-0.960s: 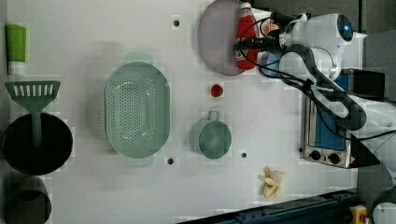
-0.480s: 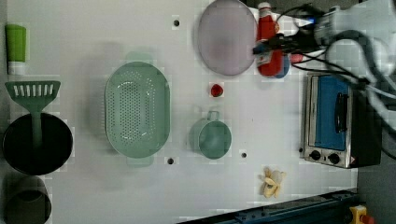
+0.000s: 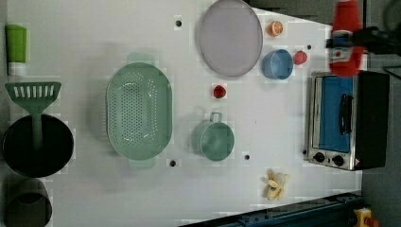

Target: Pick ketchup from plate and place it on table.

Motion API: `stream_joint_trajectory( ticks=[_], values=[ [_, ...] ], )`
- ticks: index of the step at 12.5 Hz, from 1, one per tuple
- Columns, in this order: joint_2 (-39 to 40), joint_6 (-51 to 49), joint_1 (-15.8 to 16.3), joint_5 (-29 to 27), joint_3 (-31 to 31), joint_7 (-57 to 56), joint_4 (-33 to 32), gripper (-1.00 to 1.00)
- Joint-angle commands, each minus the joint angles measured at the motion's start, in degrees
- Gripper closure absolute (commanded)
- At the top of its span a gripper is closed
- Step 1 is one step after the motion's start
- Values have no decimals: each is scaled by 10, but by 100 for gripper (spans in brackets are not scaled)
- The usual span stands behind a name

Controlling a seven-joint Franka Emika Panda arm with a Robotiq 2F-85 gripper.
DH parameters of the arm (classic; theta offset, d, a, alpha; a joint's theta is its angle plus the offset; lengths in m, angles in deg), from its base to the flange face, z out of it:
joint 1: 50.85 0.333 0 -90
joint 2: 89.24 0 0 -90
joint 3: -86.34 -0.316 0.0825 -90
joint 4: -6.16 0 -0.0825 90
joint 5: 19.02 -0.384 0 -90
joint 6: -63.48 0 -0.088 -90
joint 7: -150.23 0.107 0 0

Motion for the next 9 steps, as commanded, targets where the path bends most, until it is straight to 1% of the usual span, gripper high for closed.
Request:
stream_joint_trajectory(
  ticks=[1, 6, 9],
  values=[
    [-19, -26, -20, -3, 29, 33, -74, -19],
    [-89, -5, -21, -2, 55, 34, -211, -19],
    [-98, 69, -21, -3, 56, 34, -291, -19]
  ],
)
